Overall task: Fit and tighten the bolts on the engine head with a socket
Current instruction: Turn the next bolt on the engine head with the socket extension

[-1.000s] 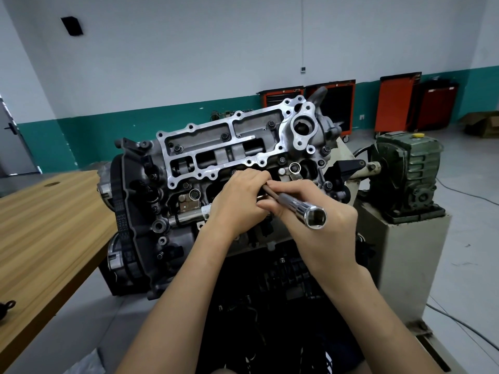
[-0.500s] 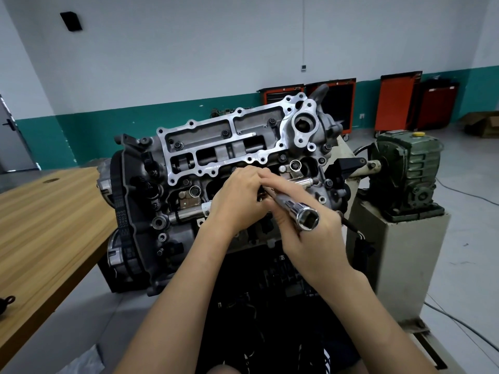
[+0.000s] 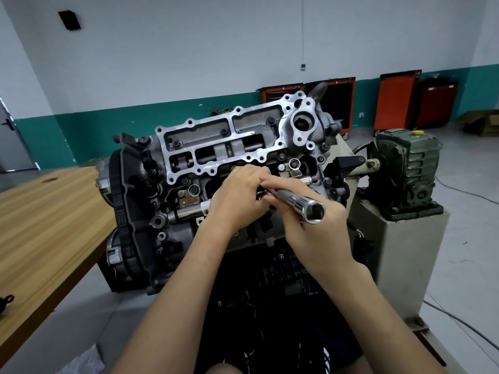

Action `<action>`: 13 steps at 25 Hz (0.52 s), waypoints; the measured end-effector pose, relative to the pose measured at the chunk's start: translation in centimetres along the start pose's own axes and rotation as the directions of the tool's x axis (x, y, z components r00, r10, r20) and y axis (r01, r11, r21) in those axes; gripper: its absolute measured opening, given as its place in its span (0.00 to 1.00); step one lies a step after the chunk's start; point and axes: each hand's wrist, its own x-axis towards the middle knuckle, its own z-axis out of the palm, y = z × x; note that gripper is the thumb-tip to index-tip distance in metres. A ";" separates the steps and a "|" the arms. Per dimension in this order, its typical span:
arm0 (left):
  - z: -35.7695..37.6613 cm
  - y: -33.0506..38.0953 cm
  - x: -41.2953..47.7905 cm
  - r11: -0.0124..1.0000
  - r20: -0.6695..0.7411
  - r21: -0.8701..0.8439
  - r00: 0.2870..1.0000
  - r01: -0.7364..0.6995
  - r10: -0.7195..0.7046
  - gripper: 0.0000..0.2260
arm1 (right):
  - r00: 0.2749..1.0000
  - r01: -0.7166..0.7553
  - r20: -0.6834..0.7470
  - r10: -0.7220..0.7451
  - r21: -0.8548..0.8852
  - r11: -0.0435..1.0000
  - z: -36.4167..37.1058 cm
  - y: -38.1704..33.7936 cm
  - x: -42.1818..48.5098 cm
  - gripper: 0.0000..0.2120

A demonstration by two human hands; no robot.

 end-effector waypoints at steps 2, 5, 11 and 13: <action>0.1 0.1 0.1 0.999 0.029 0.046 0.999 -0.018 0.017 0.04 | 0.997 -0.012 -0.076 0.009 -0.037 0.999 -0.3 0.1 0.3 0.10; 0.0 0.2 0.1 0.999 0.021 0.040 1.000 -0.023 0.023 0.03 | 0.997 -0.001 -0.080 0.001 -0.003 1.000 -0.3 0.0 0.2 0.11; 0.0 0.1 0.0 0.999 0.014 0.031 1.000 -0.024 0.024 0.03 | 0.997 0.032 -0.066 -0.033 -0.018 0.999 -0.4 0.2 0.3 0.10; 0.2 0.0 0.1 0.998 0.027 0.059 0.999 -0.030 0.028 0.04 | 0.992 0.027 -0.120 -0.029 -0.019 0.999 -0.6 0.1 0.3 0.12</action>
